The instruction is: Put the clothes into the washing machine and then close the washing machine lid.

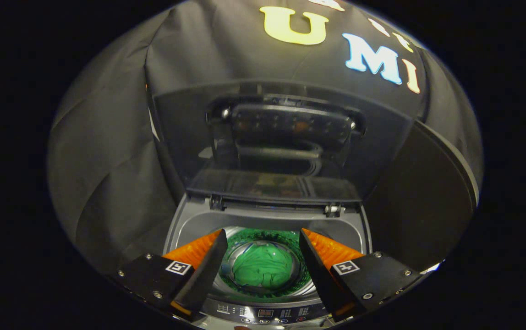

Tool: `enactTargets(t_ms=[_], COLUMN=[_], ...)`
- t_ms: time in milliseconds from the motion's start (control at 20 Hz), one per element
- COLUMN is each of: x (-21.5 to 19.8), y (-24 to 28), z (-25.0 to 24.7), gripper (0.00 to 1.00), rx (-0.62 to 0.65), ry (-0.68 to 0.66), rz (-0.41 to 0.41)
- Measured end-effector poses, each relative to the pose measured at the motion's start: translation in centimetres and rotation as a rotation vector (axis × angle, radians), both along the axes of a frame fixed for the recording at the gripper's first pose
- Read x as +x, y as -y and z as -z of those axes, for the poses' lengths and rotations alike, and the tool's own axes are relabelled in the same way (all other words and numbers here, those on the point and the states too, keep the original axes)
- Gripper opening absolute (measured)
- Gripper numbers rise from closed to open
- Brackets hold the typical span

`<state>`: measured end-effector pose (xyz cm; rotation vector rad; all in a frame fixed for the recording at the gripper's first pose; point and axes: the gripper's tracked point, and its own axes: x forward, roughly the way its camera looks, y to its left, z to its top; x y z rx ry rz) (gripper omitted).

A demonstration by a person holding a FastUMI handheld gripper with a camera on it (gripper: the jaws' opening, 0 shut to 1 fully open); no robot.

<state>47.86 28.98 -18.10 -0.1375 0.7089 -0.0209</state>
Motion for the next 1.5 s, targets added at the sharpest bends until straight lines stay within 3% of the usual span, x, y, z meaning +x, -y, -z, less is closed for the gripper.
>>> enactTargets(t_ms=[200, 400, 700, 1000, 1250, 1500], x=[1.3, 3.1, 7.8, 12.9, 17.2, 18.5], y=[0.9, 1.1, 2.9, 4.0, 4.8, 4.5], z=[-4.8, -9.8, -15.7, -16.8, -14.3, -11.0], gripper=[0.96, 0.96, 0.95, 0.96, 0.96, 0.96], rx=[-0.013, 0.055, 0.040, 0.001, -0.049, -0.042], ry=[0.142, 0.311, 0.388, 0.345, 0.216, 0.096], rz=[0.034, 0.087, 0.126, 0.124, 0.073, 0.052])
